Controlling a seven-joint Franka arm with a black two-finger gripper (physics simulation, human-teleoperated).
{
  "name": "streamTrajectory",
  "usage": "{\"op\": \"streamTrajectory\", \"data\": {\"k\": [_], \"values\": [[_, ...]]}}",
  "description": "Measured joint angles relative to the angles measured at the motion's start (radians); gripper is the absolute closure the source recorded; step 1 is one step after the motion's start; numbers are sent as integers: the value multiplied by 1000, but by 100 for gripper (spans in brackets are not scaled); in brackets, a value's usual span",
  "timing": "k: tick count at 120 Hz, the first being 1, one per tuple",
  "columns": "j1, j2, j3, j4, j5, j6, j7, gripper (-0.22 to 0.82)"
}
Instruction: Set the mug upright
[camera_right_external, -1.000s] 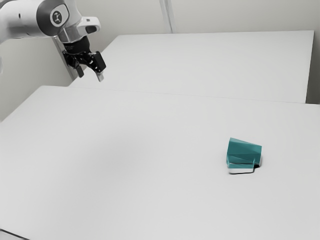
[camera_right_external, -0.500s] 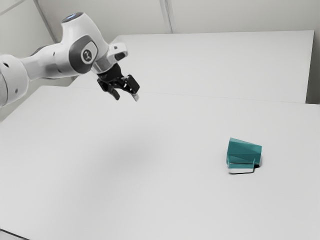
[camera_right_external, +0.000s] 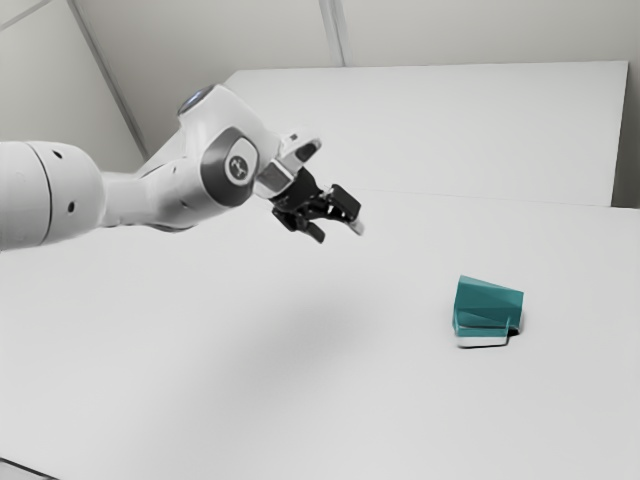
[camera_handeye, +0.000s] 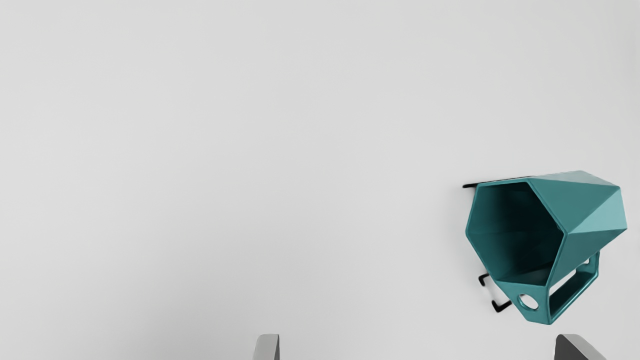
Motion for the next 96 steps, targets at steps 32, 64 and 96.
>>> {"op": "streamTrajectory", "data": {"k": [32, 64, 96], "values": [[-99, 121, -11, 23, -55, 124, -9, 1], [-191, 177, -11, 42, -156, 230, -15, 2], [-241, 268, -7, 96, -212, 308, -17, 3]]}}
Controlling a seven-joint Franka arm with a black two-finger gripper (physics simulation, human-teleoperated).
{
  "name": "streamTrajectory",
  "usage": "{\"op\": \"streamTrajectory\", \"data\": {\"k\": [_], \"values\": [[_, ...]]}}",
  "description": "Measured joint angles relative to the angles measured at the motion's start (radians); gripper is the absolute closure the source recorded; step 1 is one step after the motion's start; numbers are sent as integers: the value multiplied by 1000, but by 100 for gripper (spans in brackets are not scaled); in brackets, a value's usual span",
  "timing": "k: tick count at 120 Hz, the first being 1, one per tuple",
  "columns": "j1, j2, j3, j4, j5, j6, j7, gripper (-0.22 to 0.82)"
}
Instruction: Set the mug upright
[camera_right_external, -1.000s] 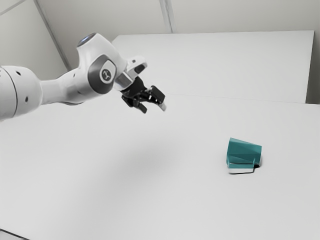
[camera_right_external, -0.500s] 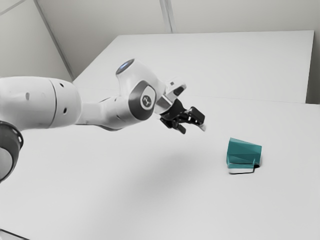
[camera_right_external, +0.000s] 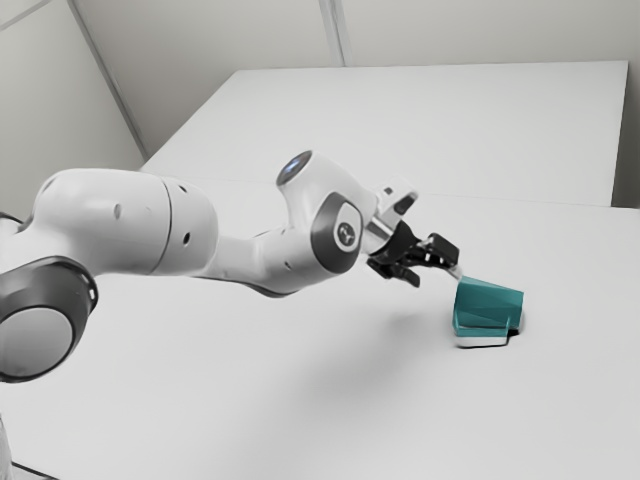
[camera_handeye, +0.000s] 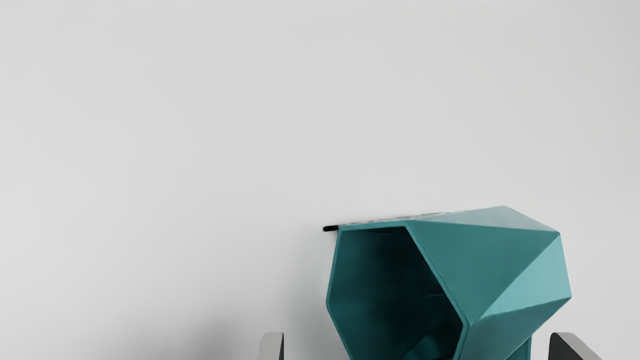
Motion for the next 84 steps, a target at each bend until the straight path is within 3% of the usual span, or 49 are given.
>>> {"op": "streamTrajectory", "data": {"k": [24, 84], "values": [[0, 70, 2, 75, -9, 25, 9, 4], [-63, 106, 2, 73, -93, 47, 22, 5]]}}
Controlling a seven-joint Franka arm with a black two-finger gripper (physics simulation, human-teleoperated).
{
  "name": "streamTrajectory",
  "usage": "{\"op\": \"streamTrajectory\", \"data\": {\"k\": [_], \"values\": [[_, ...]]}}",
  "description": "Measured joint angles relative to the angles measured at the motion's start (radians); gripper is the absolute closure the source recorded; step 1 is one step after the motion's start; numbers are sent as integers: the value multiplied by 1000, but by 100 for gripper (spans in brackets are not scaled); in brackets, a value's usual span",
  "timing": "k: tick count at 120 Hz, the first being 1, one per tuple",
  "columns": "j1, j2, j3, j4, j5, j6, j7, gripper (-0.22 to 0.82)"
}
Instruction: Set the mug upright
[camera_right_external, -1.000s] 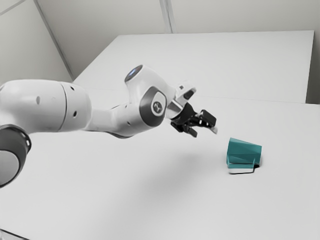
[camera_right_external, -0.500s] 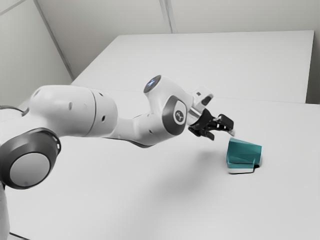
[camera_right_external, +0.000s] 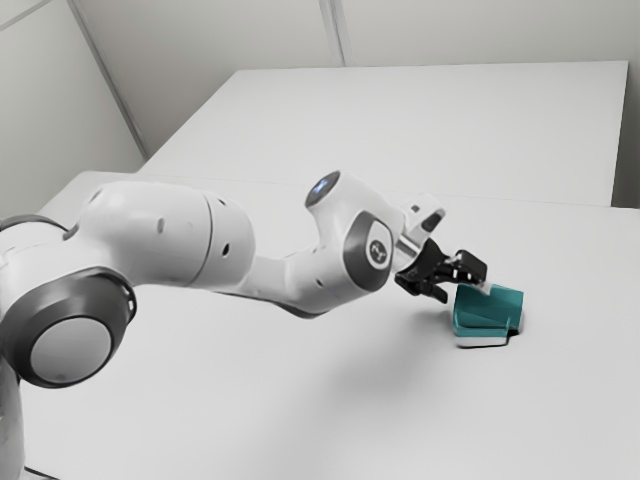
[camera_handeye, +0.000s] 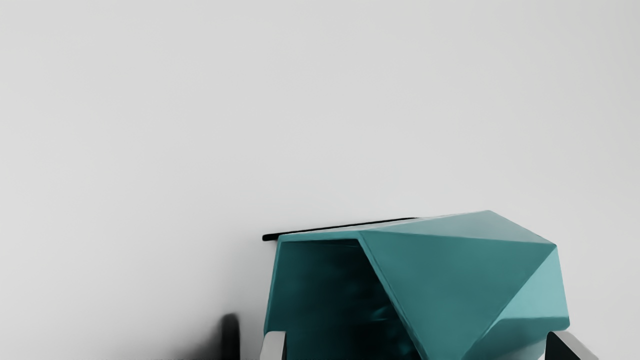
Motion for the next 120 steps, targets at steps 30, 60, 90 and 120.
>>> {"op": "streamTrajectory", "data": {"k": [30, 60, 90, 120], "values": [[-26, 20, 0, 9, -5, 39, 4, 11], [-41, 24, 0, 27, 7, 69, 6, 29], [-45, 26, 0, 76, 15, 77, 14, 40], [-57, 34, 0, 93, 30, 80, 18, 65]]}}
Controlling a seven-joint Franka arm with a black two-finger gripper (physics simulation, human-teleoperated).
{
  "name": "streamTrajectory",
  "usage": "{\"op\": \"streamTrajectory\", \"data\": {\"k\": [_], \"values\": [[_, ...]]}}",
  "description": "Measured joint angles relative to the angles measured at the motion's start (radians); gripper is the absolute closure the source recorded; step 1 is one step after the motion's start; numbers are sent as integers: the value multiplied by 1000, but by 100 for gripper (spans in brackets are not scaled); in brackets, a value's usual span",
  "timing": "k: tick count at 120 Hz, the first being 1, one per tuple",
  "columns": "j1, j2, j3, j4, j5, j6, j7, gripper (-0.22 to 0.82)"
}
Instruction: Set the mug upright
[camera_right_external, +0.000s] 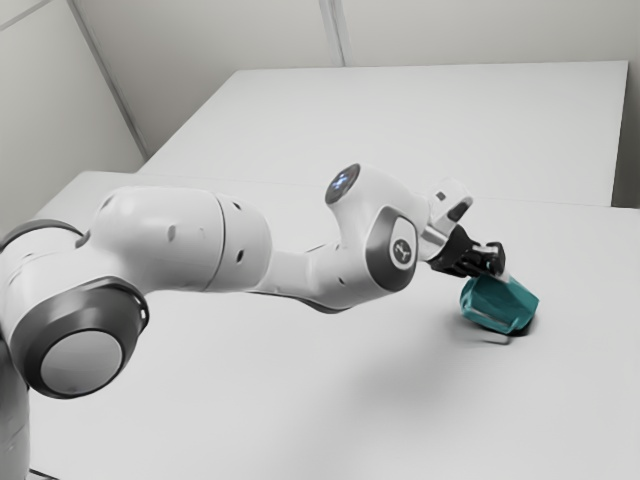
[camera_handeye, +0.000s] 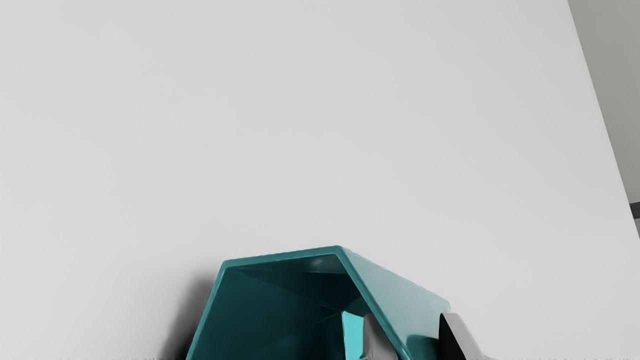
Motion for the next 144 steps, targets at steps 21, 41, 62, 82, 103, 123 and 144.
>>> {"op": "streamTrajectory", "data": {"k": [21, 41, 62, 82, 103, 123, 144], "values": [[-9, 2, 0, 7, 0, 5, -2, 72], [-12, -2, 5, 35, 44, 14, 0, 74], [-11, -70, 47, 8, 72, -22, 0, 75], [84, -236, 93, -129, 196, -184, -3, 75], [329, -396, 11, -254, 421, -378, -30, 75], [451, -417, -7, -267, 618, -522, -72, 74], [481, -392, 8, -258, 736, -591, -106, 75]]}}
